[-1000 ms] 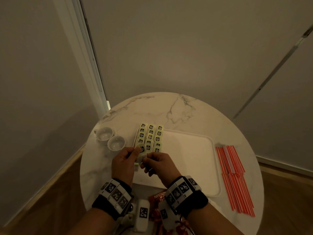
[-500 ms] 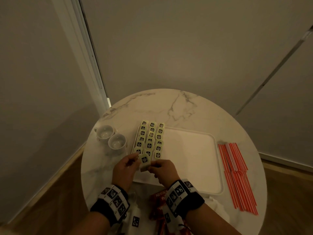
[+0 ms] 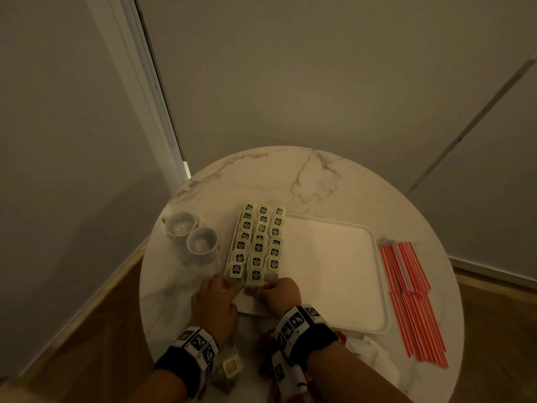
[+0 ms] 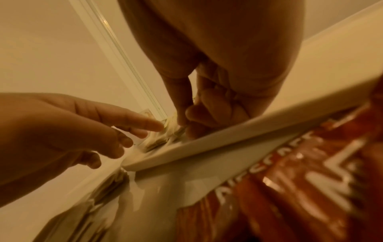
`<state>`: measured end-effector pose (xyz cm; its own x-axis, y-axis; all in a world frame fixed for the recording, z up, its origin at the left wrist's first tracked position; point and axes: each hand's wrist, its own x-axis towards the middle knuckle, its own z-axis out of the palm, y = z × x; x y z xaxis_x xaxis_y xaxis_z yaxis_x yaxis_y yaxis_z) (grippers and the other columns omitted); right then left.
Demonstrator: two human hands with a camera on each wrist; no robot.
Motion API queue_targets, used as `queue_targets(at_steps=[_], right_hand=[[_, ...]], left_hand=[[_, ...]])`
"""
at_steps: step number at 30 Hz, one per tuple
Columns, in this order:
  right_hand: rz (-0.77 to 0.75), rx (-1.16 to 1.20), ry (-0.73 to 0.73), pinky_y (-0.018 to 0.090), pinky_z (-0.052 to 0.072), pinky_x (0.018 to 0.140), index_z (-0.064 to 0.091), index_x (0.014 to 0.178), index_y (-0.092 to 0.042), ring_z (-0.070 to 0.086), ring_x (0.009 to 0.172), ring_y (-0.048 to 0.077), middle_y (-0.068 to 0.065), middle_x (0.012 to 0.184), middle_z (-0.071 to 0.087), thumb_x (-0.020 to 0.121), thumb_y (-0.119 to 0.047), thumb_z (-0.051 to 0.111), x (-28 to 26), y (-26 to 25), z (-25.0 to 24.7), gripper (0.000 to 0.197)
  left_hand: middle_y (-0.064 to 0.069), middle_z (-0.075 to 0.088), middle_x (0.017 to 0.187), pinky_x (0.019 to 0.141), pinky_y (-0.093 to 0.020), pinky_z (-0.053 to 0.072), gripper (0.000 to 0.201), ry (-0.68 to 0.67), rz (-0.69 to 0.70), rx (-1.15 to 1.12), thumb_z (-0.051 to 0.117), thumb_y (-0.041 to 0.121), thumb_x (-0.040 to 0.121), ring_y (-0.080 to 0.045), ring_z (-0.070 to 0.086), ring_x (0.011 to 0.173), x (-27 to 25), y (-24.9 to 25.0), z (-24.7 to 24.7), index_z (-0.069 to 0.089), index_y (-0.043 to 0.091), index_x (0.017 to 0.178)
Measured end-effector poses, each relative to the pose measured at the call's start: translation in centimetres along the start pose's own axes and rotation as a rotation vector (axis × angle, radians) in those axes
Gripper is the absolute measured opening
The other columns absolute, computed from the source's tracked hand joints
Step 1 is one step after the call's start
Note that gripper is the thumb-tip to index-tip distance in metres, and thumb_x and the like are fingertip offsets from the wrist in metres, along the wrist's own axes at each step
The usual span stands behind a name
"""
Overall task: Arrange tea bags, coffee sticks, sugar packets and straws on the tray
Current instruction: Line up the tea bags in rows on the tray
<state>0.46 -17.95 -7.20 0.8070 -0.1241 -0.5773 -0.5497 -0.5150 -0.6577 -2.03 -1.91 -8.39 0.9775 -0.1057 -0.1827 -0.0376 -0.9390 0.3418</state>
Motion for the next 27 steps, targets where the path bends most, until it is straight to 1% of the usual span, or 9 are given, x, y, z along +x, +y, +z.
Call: queue_targets(at_steps=[2, 8, 10, 13, 16, 19, 21, 23, 27], right_hand=[[-0.023, 0.011, 0.0, 0.021, 0.046, 0.074, 0.072, 0.106, -0.009, 0.061, 0.089, 0.015, 0.006, 0.104, 0.071, 0.082, -0.026, 0.072, 0.1, -0.1, 0.0, 0.029], [-0.04, -0.009, -0.01, 0.019, 0.044, 0.073, 0.073, 0.106, -0.011, 0.059, 0.086, 0.011, 0.005, 0.101, 0.07, 0.083, -0.029, 0.072, 0.2, -0.4, 0.0, 0.03], [-0.042, -0.015, -0.012, 0.02, 0.044, 0.074, 0.073, 0.106, -0.01, 0.061, 0.09, 0.015, 0.004, 0.098, 0.069, 0.084, -0.028, 0.071, 0.3, -0.4, 0.0, 0.029], [-0.036, -0.001, -0.012, 0.019, 0.041, 0.076, 0.072, 0.108, -0.008, 0.063, 0.104, 0.021, 0.007, 0.109, 0.069, 0.084, -0.024, 0.069, 0.2, -0.5, -0.1, 0.029], [-0.018, 0.006, -0.008, 0.021, 0.041, 0.077, 0.071, 0.109, -0.008, 0.062, 0.102, 0.023, 0.009, 0.11, 0.069, 0.083, -0.027, 0.071, 0.3, -0.4, -0.1, 0.032], [-0.005, -0.003, 0.008, 0.022, 0.048, 0.082, 0.072, 0.105, -0.016, 0.062, 0.091, 0.014, 0.0, 0.108, 0.07, 0.078, -0.036, 0.075, 0.9, -0.1, 0.7, 0.034], [-0.008, -0.047, 0.022, 0.03, 0.054, 0.088, 0.072, 0.106, -0.021, 0.065, 0.095, 0.014, -0.002, 0.11, 0.071, 0.078, -0.041, 0.073, 1.3, 0.0, 1.3, 0.035], [-0.011, -0.076, 0.021, 0.029, 0.053, 0.089, 0.072, 0.107, -0.021, 0.065, 0.099, 0.016, -0.004, 0.11, 0.071, 0.078, -0.042, 0.072, 1.4, 0.0, 1.4, 0.035], [-0.036, -0.018, 0.014, 0.018, 0.044, 0.071, 0.072, 0.104, -0.018, 0.061, 0.087, 0.012, -0.005, 0.091, 0.066, 0.076, -0.04, 0.077, 1.1, 0.3, 1.0, 0.036]], left_hand=[[0.008, 0.037, 0.133, 0.098, -0.034, 0.032, 0.059, -0.009, -0.003, 0.034, 0.052, 0.024, 0.084, -0.018, 0.032, 0.124, 0.0, 0.0, -0.1, 0.039, 0.049, 0.136], [0.012, 0.035, 0.136, 0.1, -0.034, 0.029, 0.056, -0.047, -0.013, 0.05, 0.051, 0.026, 0.084, -0.016, 0.03, 0.126, 0.0, -0.3, -0.2, 0.039, 0.049, 0.134], [0.013, 0.034, 0.136, 0.1, -0.033, 0.028, 0.055, -0.047, -0.009, 0.046, 0.052, 0.025, 0.084, -0.015, 0.03, 0.126, 0.0, -0.3, -0.1, 0.04, 0.048, 0.133], [0.013, 0.034, 0.136, 0.1, -0.033, 0.028, 0.055, -0.046, -0.01, 0.039, 0.052, 0.025, 0.084, -0.015, 0.03, 0.126, 0.0, -0.2, -0.1, 0.041, 0.046, 0.133], [0.011, 0.034, 0.136, 0.1, -0.034, 0.03, 0.055, -0.035, -0.004, 0.035, 0.052, 0.025, 0.084, -0.016, 0.03, 0.127, -0.1, 0.0, -0.2, 0.039, 0.044, 0.134], [0.011, 0.033, 0.136, 0.101, -0.034, 0.03, 0.054, -0.036, 0.0, 0.036, 0.052, 0.025, 0.085, -0.016, 0.03, 0.127, -0.1, 0.0, -0.2, 0.038, 0.042, 0.134], [0.01, 0.033, 0.136, 0.101, -0.035, 0.03, 0.055, -0.04, -0.004, 0.033, 0.052, 0.025, 0.085, -0.017, 0.03, 0.127, -0.1, 0.0, -0.3, 0.038, 0.043, 0.134], [0.01, 0.034, 0.136, 0.101, -0.035, 0.03, 0.056, -0.042, -0.003, 0.032, 0.052, 0.025, 0.084, -0.017, 0.03, 0.127, -0.1, -0.1, -0.2, 0.037, 0.044, 0.135], [0.012, 0.032, 0.137, 0.101, -0.035, 0.031, 0.055, -0.055, 0.009, 0.067, 0.051, 0.027, 0.084, -0.016, 0.029, 0.127, -0.2, -0.4, -0.1, 0.038, 0.045, 0.135]])
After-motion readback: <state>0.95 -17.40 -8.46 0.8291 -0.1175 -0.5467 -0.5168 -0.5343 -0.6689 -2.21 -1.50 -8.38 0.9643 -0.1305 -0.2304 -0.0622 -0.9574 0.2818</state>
